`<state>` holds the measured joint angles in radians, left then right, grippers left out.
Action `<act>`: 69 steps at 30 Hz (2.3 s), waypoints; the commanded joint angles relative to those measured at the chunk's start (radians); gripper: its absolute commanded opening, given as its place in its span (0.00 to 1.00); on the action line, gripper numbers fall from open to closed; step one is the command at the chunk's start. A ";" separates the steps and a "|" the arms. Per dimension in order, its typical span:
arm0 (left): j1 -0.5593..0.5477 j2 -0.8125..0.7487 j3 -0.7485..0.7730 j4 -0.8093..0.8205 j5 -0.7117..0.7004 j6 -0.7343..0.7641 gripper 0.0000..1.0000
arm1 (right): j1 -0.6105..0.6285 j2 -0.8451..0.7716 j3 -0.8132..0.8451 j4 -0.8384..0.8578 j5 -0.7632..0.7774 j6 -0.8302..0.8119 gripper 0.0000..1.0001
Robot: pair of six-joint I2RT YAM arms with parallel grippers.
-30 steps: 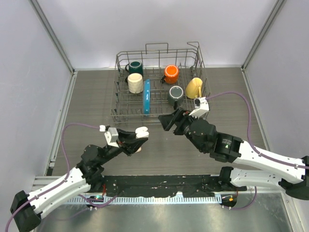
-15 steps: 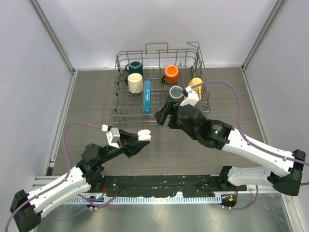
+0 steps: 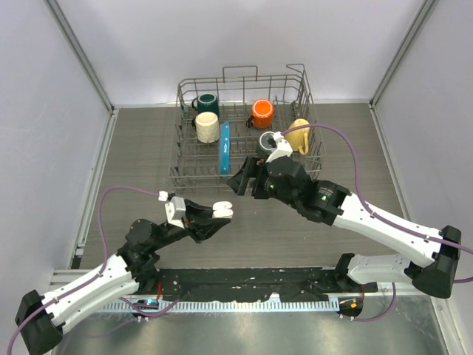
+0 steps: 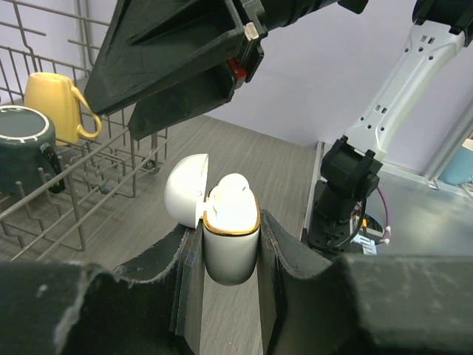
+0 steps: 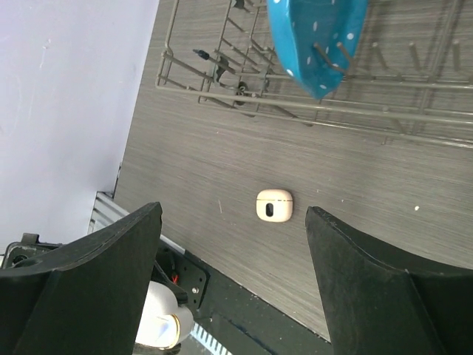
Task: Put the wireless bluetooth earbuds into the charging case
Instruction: Close the charging case, then place the charging case at the center of the board.
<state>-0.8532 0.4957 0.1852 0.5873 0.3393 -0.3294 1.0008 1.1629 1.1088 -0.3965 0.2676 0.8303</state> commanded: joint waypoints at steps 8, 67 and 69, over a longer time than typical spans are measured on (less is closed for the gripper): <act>0.003 0.055 0.057 0.068 0.004 0.023 0.00 | 0.001 0.090 -0.015 0.111 -0.217 -0.008 0.84; -0.161 1.031 0.218 -0.030 -0.490 -0.813 0.20 | 0.004 -0.335 -0.285 -0.176 0.390 0.259 0.84; -0.161 1.026 0.212 -0.029 -0.491 -0.810 0.26 | 0.004 -0.333 -0.285 -0.176 0.394 0.259 0.85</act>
<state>-1.0134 1.5188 0.4133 0.5274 -0.1024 -1.1301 1.0050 0.8272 0.8135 -0.5785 0.6270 1.0981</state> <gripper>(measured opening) 0.319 0.843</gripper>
